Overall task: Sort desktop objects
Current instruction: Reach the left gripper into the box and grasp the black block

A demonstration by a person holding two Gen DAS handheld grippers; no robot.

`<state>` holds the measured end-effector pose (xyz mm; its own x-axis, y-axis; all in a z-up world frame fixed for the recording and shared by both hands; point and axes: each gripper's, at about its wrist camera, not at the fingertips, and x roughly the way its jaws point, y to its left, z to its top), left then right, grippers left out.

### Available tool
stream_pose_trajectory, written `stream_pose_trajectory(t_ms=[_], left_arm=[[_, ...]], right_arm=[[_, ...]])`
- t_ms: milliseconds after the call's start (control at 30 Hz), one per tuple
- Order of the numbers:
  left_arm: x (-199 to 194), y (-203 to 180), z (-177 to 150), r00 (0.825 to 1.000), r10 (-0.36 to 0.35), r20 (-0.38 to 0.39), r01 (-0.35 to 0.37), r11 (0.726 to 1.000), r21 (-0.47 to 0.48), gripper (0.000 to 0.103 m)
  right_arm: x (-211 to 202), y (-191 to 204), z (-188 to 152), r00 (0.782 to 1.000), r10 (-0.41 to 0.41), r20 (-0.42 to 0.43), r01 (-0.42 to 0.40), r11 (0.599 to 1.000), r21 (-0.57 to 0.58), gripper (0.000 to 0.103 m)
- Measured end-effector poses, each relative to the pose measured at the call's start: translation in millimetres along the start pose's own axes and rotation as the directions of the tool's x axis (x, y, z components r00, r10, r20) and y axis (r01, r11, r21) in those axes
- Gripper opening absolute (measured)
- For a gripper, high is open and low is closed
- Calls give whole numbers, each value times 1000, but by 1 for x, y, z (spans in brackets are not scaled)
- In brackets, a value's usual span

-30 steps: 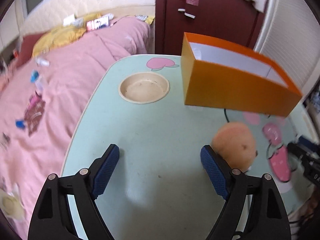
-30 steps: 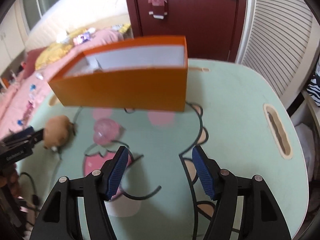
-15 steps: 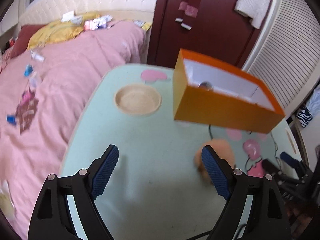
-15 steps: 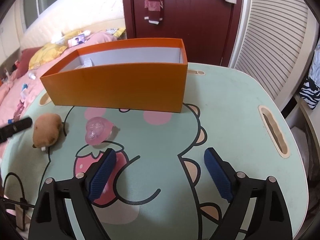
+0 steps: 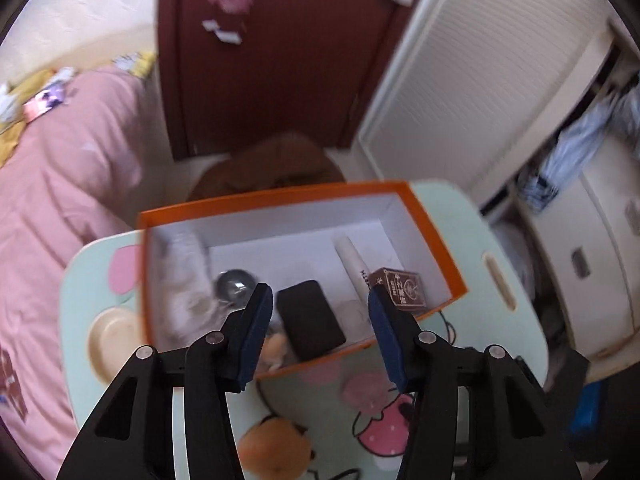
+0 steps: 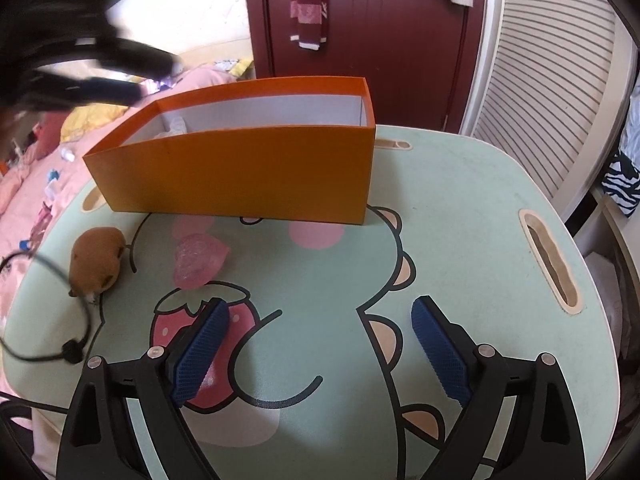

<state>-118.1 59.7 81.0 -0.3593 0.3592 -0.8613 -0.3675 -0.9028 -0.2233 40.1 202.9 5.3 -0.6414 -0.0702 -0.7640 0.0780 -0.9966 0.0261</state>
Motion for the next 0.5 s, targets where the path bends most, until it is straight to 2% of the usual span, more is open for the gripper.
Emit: stream_pose_trajectory(t_ms=[100,167,233,367,433,500], left_arm=[[31,-8,10,992,56,-114,-54,998,14,52],[44,-9,13,983,94,-157,-91,996,26,52],[51,-6,13,975,99,-199,-97,995,19,52],[71,1,5,953,81,-291,-85,996,1,52],[75,4,5,956,33,-292,-41,999,-21,52],[75,3,5,957,15,-291,-20,1000,-13,50]], right_arm=[[-2,-3,0,1000,11,4,-11,1000,8,93],[-3,-5,1,1000,18,5,-18,1000,11,93],[-4,-6,2,1000,22,5,-22,1000,12,93],[-5,-8,3,999,31,7,-31,999,19,93],[-5,-9,4,999,34,7,-34,999,22,93],[-5,-10,5,999,36,9,-37,999,26,93]])
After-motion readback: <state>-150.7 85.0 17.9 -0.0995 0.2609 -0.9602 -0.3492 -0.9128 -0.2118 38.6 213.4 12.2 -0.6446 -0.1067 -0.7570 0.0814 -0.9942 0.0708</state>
